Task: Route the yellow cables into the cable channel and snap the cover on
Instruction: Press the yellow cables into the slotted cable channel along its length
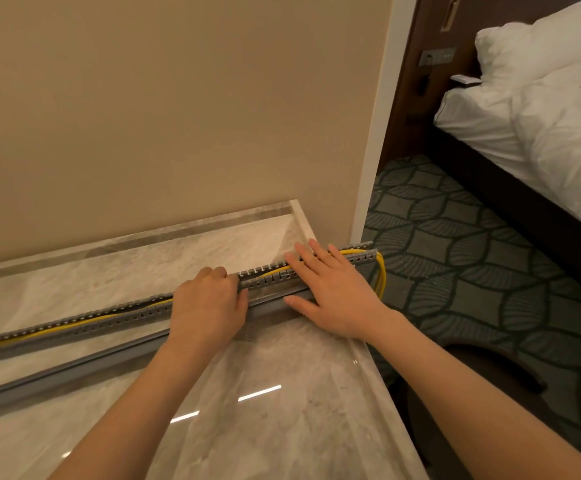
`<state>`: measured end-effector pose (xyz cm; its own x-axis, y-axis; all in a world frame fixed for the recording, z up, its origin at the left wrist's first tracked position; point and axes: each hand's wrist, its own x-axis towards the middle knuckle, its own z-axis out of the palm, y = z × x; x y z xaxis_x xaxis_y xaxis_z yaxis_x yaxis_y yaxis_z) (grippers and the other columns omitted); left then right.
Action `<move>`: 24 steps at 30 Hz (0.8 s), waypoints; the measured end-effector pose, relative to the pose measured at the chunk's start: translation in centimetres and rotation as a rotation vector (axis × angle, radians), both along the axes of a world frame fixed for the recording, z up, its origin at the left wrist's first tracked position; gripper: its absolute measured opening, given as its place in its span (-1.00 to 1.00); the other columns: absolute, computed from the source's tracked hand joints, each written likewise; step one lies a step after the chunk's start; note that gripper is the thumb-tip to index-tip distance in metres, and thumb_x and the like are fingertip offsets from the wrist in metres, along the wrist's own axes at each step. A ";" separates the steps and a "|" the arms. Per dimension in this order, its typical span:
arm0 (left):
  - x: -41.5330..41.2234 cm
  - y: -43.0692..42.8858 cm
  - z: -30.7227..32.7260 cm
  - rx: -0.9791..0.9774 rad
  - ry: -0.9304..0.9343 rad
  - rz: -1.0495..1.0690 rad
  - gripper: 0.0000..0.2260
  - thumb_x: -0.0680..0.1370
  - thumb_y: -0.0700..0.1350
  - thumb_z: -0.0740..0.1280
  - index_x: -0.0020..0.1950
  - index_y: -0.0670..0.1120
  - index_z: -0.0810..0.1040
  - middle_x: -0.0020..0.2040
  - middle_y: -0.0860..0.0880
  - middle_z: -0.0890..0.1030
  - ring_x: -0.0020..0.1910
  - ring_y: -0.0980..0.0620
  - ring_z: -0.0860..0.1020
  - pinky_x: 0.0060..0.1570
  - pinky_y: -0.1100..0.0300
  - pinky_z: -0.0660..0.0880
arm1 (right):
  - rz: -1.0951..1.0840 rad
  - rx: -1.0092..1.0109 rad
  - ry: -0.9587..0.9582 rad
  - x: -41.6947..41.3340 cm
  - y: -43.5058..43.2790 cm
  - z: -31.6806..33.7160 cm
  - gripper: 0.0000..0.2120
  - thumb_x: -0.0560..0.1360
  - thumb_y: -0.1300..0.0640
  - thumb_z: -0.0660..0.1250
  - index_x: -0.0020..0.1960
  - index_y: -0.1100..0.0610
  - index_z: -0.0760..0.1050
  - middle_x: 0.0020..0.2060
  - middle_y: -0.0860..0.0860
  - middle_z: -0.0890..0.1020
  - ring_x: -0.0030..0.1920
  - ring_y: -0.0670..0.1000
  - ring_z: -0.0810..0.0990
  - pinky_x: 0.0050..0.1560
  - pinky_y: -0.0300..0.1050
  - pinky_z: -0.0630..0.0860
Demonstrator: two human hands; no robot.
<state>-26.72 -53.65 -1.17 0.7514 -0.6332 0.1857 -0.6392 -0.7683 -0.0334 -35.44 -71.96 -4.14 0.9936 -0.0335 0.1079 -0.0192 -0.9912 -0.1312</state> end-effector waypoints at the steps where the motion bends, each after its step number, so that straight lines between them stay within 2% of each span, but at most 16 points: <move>1: -0.2 -0.3 0.1 0.001 -0.024 -0.022 -0.75 0.55 0.03 0.17 0.03 -0.05 0.58 -0.06 -0.01 0.59 -0.02 -0.04 0.51 -0.23 0.12 0.39 | -0.004 0.007 -0.008 0.0 0.0 -0.1 -0.33 0.52 -0.30 -0.09 0.51 0.01 -0.09 0.52 0.02 -0.01 0.51 0.02 -0.13 0.44 -0.06 -0.26; 6: -1.7 -3.3 -0.1 -0.149 0.085 -0.250 -0.73 0.52 -0.05 0.23 0.18 -0.09 0.52 0.04 -0.05 0.58 0.02 -0.07 0.50 -0.04 0.08 0.42 | 0.006 0.096 -0.034 0.0 -0.1 0.3 -0.38 0.54 -0.22 0.06 0.51 0.00 0.00 0.52 0.00 0.05 0.51 -0.01 -0.07 0.43 -0.13 -0.21; 9: -2.0 -4.4 -0.4 -0.209 0.141 -0.211 -0.70 0.53 -0.06 0.22 0.24 -0.10 0.47 0.06 -0.06 0.57 0.05 -0.05 0.48 0.00 0.11 0.42 | 0.024 0.141 -0.025 -0.1 -0.4 0.9 -0.39 0.53 -0.16 0.14 0.50 0.00 0.05 0.51 0.00 0.10 0.50 -0.01 -0.03 0.45 -0.11 -0.14; 13: -1.8 -4.3 -0.6 -0.204 0.140 -0.186 -0.68 0.52 -0.07 0.23 0.26 -0.07 0.42 0.07 -0.05 0.58 0.05 -0.06 0.49 -0.06 0.09 0.43 | 0.033 0.152 0.003 -0.2 -0.6 1.4 -0.39 0.53 -0.16 0.16 0.50 -0.01 0.07 0.51 -0.02 0.11 0.50 -0.03 -0.02 0.46 -0.08 -0.09; 18: -2.0 -4.0 -0.9 -0.200 0.138 -0.193 -0.66 0.51 -0.06 0.24 0.28 -0.07 0.40 0.11 -0.04 0.57 0.06 -0.06 0.49 -0.08 0.10 0.42 | -0.005 0.148 0.039 -0.6 -0.8 2.2 -0.46 0.54 -0.13 0.17 0.46 -0.04 0.15 0.50 0.03 0.12 0.49 0.05 0.01 0.47 0.05 0.05; 21: -2.1 -4.0 -1.0 -0.194 0.137 -0.186 -0.64 0.51 -0.05 0.24 0.29 -0.07 0.39 0.13 -0.03 0.57 0.08 -0.05 0.48 -0.05 0.11 0.42 | -0.121 0.027 -0.094 -1.6 -0.7 2.2 -0.56 0.51 -0.11 0.22 0.35 -0.01 0.31 0.34 0.09 0.33 0.35 0.12 0.25 0.30 0.08 0.27; 24: -2.2 -4.0 -1.1 -0.191 0.134 -0.185 -0.66 0.52 -0.04 0.24 0.29 -0.06 0.39 0.13 -0.02 0.56 0.07 -0.04 0.48 -0.05 0.12 0.42 | -0.189 -0.062 -0.143 -2.2 -0.9 2.2 -0.61 0.51 -0.12 0.20 0.26 0.02 0.38 0.13 0.04 0.46 0.14 0.10 0.40 0.14 0.01 0.34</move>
